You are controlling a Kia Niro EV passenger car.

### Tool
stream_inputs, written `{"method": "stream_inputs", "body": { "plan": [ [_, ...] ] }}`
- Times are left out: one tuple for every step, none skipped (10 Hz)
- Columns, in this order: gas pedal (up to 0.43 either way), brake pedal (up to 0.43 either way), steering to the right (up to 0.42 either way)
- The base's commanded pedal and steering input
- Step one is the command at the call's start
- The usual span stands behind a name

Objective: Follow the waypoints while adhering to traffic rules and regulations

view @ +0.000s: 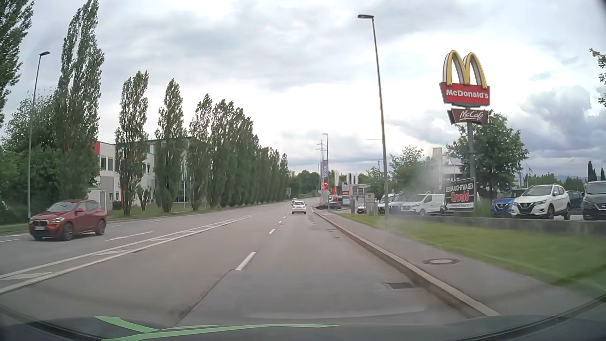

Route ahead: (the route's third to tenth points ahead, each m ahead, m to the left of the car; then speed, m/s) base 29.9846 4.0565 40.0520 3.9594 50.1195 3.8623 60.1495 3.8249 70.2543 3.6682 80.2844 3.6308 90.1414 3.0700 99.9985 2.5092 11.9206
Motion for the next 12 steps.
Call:
{"method": "stream_inputs", "body": {
  "plan": [
    [0.0,0.0,-0.006],
    [0.0,0.0,-0.006],
    [0.0,0.0,-0.006],
    [0.0,0.0,-0.006],
    [0.0,0.0,-0.006],
    [0.0,0.0,-0.006],
    [0.0,0.0,-0.005],
    [0.0,0.0,-0.004],
    [0.0,0.0,-0.004],
    [0.0,0.0,-0.004],
    [0.047,0.0,-0.004],
    [0.059,0.0,-0.004]
  ]
}}
